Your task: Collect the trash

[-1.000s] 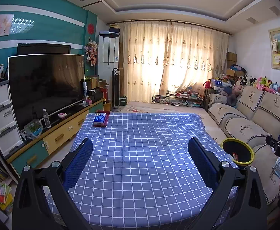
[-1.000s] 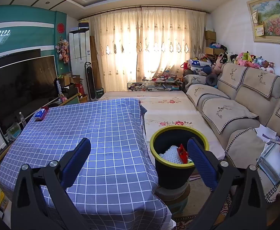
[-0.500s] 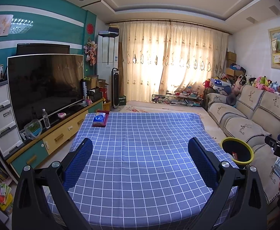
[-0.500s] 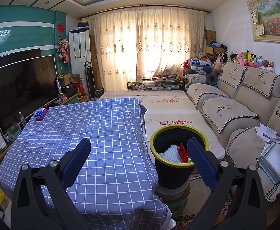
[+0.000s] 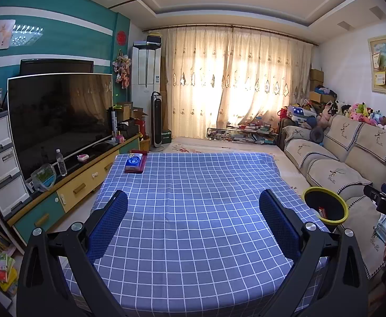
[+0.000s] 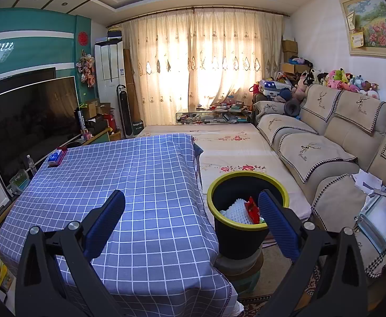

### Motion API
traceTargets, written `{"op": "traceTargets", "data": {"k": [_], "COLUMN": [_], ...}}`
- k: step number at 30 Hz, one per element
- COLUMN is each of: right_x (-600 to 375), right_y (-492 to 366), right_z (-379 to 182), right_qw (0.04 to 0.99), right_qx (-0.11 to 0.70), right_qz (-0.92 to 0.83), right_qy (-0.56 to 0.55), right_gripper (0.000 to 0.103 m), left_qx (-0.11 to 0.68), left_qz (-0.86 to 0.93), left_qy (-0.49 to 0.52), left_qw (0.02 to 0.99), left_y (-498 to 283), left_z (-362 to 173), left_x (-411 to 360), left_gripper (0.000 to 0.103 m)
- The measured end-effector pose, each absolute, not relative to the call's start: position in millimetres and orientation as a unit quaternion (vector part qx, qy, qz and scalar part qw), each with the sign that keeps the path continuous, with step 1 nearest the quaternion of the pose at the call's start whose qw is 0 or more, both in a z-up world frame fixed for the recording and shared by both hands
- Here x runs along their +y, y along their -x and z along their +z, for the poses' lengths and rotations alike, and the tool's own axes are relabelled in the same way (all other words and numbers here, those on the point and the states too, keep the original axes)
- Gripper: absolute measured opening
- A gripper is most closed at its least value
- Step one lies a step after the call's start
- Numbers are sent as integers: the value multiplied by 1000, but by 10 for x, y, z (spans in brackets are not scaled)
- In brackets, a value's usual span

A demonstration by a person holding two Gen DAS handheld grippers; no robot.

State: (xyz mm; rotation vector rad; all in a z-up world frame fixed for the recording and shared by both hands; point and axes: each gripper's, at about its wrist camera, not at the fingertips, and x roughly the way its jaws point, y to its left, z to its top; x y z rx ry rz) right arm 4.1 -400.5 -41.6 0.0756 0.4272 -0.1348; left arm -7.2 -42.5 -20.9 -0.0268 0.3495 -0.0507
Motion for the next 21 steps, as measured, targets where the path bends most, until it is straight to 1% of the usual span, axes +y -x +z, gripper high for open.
{"op": "traceTargets", "data": {"k": [21], "right_x": [-3989], "right_y": [-64], "right_z": [-431], "right_qw": [974], "right_qx": [213], "right_qz": [-67], "right_qy": [-37], "right_gripper": [96], "left_qx": [178], "left_qz": [-28], "left_qy": [15], "left_qw": [983], "left_y": [33], "left_z": [-237], "left_x": [-423], "left_gripper": [98]}}
